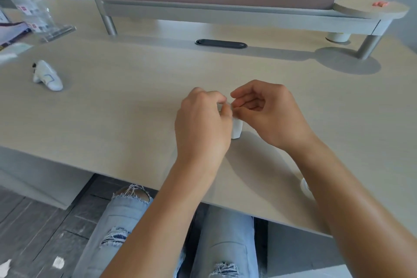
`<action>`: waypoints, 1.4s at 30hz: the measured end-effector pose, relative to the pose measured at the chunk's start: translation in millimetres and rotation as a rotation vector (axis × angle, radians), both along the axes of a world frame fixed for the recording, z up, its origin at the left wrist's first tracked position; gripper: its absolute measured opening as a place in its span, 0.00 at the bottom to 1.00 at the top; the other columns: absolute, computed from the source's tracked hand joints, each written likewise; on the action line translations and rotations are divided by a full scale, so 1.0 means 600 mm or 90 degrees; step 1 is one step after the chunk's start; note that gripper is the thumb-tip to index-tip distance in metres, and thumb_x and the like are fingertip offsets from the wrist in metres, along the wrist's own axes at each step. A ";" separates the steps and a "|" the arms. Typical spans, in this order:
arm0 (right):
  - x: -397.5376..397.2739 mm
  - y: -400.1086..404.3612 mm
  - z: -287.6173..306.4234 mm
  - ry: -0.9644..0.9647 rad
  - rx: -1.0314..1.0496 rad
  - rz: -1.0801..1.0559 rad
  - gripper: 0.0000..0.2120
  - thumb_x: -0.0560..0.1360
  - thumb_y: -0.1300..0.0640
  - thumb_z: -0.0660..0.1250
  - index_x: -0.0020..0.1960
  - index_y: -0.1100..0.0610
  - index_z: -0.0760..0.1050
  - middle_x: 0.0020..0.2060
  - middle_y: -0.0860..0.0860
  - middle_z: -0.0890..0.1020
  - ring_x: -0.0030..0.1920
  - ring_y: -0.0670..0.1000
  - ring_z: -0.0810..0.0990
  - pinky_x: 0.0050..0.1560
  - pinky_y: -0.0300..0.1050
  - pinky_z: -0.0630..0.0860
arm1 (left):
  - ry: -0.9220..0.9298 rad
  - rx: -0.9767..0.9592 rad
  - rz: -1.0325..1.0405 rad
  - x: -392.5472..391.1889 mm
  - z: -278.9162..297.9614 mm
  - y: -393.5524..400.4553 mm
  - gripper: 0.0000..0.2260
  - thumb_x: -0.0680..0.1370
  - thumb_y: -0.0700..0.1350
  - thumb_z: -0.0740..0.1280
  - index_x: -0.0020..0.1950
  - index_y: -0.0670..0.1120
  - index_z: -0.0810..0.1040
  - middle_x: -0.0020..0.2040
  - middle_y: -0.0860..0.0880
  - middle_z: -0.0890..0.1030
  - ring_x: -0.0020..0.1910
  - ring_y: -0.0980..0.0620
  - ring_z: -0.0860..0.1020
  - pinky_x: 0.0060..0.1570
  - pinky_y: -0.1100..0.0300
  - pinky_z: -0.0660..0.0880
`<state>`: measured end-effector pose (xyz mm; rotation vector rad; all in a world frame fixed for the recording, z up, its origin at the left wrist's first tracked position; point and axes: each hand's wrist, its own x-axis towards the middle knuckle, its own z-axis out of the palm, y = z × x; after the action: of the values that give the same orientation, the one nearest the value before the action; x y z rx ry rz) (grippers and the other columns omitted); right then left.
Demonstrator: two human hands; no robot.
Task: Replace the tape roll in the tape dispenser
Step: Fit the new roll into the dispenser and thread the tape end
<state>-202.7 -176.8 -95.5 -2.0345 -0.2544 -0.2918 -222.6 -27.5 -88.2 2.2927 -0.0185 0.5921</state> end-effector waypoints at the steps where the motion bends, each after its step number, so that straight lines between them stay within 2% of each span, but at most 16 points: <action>1: 0.000 -0.001 -0.001 -0.004 0.005 0.001 0.12 0.72 0.68 0.76 0.53 0.57 0.84 0.43 0.53 0.87 0.46 0.53 0.88 0.54 0.46 0.84 | 0.004 0.004 0.010 0.000 0.003 -0.002 0.08 0.79 0.44 0.69 0.53 0.48 0.88 0.51 0.46 0.85 0.48 0.43 0.83 0.47 0.47 0.81; 7: 0.000 -0.003 -0.007 -0.019 0.014 0.003 0.13 0.72 0.70 0.73 0.53 0.57 0.84 0.43 0.53 0.88 0.48 0.52 0.88 0.55 0.49 0.84 | 0.050 0.032 0.061 0.006 0.021 -0.011 0.06 0.77 0.44 0.70 0.50 0.50 0.87 0.53 0.50 0.86 0.51 0.44 0.84 0.45 0.53 0.78; 11: 0.000 -0.003 -0.010 -0.019 0.011 0.002 0.13 0.72 0.69 0.73 0.53 0.57 0.84 0.44 0.52 0.88 0.48 0.51 0.88 0.56 0.49 0.84 | 0.063 0.056 0.074 0.008 0.030 -0.014 0.08 0.76 0.41 0.68 0.47 0.49 0.87 0.50 0.49 0.87 0.46 0.42 0.83 0.39 0.56 0.72; 17: 0.000 0.004 -0.014 -0.021 0.010 -0.001 0.12 0.73 0.61 0.78 0.55 0.57 0.84 0.42 0.49 0.86 0.45 0.50 0.86 0.51 0.44 0.84 | 0.062 0.098 0.067 0.014 0.034 -0.015 0.08 0.77 0.41 0.66 0.48 0.47 0.86 0.50 0.48 0.86 0.45 0.43 0.82 0.37 0.56 0.70; 20: -0.002 0.009 -0.015 -0.025 -0.012 -0.005 0.16 0.71 0.56 0.80 0.57 0.55 0.83 0.42 0.47 0.84 0.42 0.49 0.85 0.45 0.39 0.81 | 0.062 0.102 0.048 0.019 0.032 -0.013 0.07 0.78 0.42 0.66 0.48 0.47 0.85 0.49 0.48 0.85 0.46 0.44 0.82 0.38 0.55 0.70; 22: -0.003 0.015 -0.018 -0.033 -0.049 -0.013 0.20 0.70 0.56 0.80 0.59 0.55 0.82 0.44 0.46 0.83 0.42 0.46 0.84 0.43 0.39 0.79 | 0.060 0.114 0.035 0.022 0.033 -0.009 0.08 0.78 0.42 0.66 0.49 0.46 0.85 0.47 0.47 0.85 0.48 0.43 0.82 0.38 0.54 0.72; 25: -0.001 0.021 -0.024 -0.056 -0.106 -0.031 0.23 0.68 0.53 0.81 0.62 0.53 0.82 0.48 0.48 0.80 0.43 0.44 0.81 0.43 0.34 0.74 | 0.037 0.129 0.018 0.026 0.035 0.001 0.08 0.80 0.41 0.65 0.49 0.44 0.85 0.49 0.47 0.84 0.52 0.43 0.80 0.45 0.51 0.74; 31: -0.004 0.028 -0.013 -0.034 -0.194 -0.057 0.22 0.68 0.48 0.82 0.59 0.50 0.84 0.51 0.48 0.77 0.44 0.39 0.78 0.41 0.28 0.69 | 0.040 0.049 -0.014 0.038 0.028 0.035 0.07 0.80 0.38 0.64 0.50 0.43 0.81 0.47 0.45 0.85 0.49 0.40 0.81 0.51 0.44 0.78; 34: -0.006 0.033 0.000 -0.018 -0.257 -0.067 0.20 0.69 0.48 0.81 0.59 0.50 0.83 0.52 0.48 0.78 0.45 0.41 0.79 0.42 0.32 0.72 | 0.053 -0.008 -0.045 0.042 0.025 0.046 0.07 0.78 0.36 0.63 0.53 0.41 0.79 0.44 0.44 0.86 0.46 0.39 0.81 0.51 0.43 0.78; 36: -0.008 0.038 0.009 -0.007 -0.295 -0.077 0.20 0.70 0.47 0.80 0.60 0.50 0.82 0.53 0.48 0.77 0.45 0.46 0.80 0.44 0.38 0.74 | 0.048 -0.029 -0.062 0.045 0.021 0.052 0.11 0.76 0.34 0.63 0.57 0.42 0.76 0.43 0.45 0.85 0.46 0.38 0.80 0.52 0.42 0.77; 39: -0.009 0.051 0.016 0.005 -0.363 -0.105 0.23 0.69 0.44 0.79 0.62 0.49 0.81 0.55 0.48 0.77 0.53 0.50 0.80 0.49 0.46 0.76 | 0.017 -0.051 -0.055 0.049 0.012 0.060 0.14 0.75 0.33 0.64 0.59 0.45 0.74 0.41 0.47 0.84 0.48 0.41 0.78 0.53 0.42 0.76; 42: -0.009 0.068 0.016 0.007 -0.390 -0.117 0.28 0.68 0.42 0.80 0.65 0.49 0.79 0.56 0.47 0.78 0.59 0.52 0.77 0.52 0.47 0.76 | 0.005 -0.088 -0.016 0.050 0.000 0.066 0.13 0.75 0.35 0.64 0.59 0.46 0.75 0.43 0.47 0.84 0.48 0.43 0.77 0.49 0.47 0.75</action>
<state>-208.2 -136.2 -85.7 -2.6722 -0.1590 -0.3449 -192.9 12.0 -88.5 2.1576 -0.0015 0.5541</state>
